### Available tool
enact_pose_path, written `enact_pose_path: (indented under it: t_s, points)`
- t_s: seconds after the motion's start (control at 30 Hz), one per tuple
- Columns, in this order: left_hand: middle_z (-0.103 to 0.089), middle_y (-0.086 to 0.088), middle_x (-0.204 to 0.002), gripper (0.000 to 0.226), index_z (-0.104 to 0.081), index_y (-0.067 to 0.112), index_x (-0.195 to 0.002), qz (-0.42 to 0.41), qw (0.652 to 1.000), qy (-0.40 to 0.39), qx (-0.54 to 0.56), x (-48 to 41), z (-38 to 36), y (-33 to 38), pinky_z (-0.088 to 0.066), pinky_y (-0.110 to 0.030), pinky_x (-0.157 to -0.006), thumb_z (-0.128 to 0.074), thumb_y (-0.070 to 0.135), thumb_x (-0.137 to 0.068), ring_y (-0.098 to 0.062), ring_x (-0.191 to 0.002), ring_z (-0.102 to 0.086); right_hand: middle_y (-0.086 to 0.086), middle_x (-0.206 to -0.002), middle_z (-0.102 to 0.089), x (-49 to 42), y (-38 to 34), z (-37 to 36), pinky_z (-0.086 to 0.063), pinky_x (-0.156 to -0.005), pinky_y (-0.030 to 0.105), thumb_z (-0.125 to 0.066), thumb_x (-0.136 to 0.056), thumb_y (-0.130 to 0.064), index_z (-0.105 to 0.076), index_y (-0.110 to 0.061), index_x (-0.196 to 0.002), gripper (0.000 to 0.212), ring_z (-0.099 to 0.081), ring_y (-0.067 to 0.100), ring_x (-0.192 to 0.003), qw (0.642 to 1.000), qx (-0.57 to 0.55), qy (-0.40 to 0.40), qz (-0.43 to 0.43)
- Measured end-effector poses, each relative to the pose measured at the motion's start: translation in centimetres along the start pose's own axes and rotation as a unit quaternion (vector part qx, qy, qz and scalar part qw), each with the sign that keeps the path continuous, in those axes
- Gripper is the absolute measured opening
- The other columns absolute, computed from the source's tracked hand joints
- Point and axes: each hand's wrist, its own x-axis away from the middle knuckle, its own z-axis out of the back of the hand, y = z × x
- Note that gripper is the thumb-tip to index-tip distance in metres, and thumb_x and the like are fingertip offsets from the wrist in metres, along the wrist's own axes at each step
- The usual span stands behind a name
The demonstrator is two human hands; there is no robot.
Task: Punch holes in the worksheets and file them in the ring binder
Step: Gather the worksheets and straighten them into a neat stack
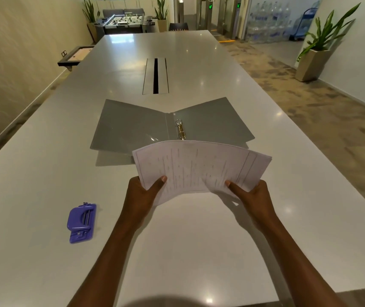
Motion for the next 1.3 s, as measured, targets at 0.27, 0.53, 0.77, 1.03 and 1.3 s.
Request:
enact_pose_path:
  t_s: [0.27,0.53,0.77,1.03,1.3]
  points:
    - [-0.076,0.016,-0.104,0.03,-0.068,0.015,-0.122,-0.017,1.0,0.005,-0.004,0.8,0.7,-0.3,-0.059,-0.014,-0.072,-0.075,0.012,-0.093,0.002,-0.096,-0.076,-0.011,-0.104,-0.078,0.0,-0.6,0.4,-0.063,-0.081,0.025,-0.08,-0.087,-0.009,-0.072,-0.032,-0.103,0.028,-0.077,0.006,-0.094,1.0,0.006,-0.025,0.017]
    - [-0.075,0.013,-0.105,0.033,-0.068,0.017,-0.122,-0.024,0.999,-0.008,-0.037,0.6,1.7,-0.4,-0.061,-0.017,-0.071,-0.078,0.016,-0.091,-0.003,-0.1,-0.075,-0.001,-0.12,-0.074,-1.5,-1.6,1.6,-0.061,-0.094,0.044,-0.08,-0.088,-0.013,-0.066,-0.014,-0.127,0.042,-0.074,0.017,-0.108,0.995,0.083,-0.007,0.059]
    - [-0.071,0.03,-0.083,0.037,-0.062,0.025,-0.122,-0.077,0.99,-0.033,-0.113,-0.4,3.8,2.8,-0.054,-0.003,-0.063,-0.079,0.019,-0.089,0.01,-0.078,-0.07,-0.004,-0.167,-0.033,-0.8,-12.8,-0.5,-0.029,-0.123,0.027,-0.081,-0.086,-0.039,-0.026,-0.019,-0.162,0.097,-0.034,0.013,-0.152,0.894,0.324,-0.03,0.308]
    - [-0.071,0.034,-0.071,0.023,-0.068,0.045,-0.097,-0.141,0.971,-0.065,-0.182,0.2,5.5,7.2,-0.053,-0.007,-0.065,-0.076,0.025,-0.089,0.014,-0.075,-0.07,-0.006,-0.123,-0.076,-1.5,-18.0,-4.3,-0.046,-0.07,0.021,-0.075,-0.092,-0.027,-0.073,-0.031,-0.126,0.034,-0.068,0.014,-0.097,0.81,0.474,-0.194,0.285]
    - [-0.073,0.01,-0.13,0.074,-0.055,0.034,-0.146,-0.112,0.993,0.017,-0.037,-0.6,9.8,7.4,-0.056,-0.024,-0.1,-0.086,0.023,-0.079,-0.005,-0.121,-0.069,0.001,-0.087,-0.081,-3.0,-16.1,-3.8,-0.052,-0.063,0.024,-0.079,-0.089,-0.022,-0.084,-0.016,-0.099,0.013,-0.068,0.012,-0.066,0.926,0.264,-0.142,0.229]
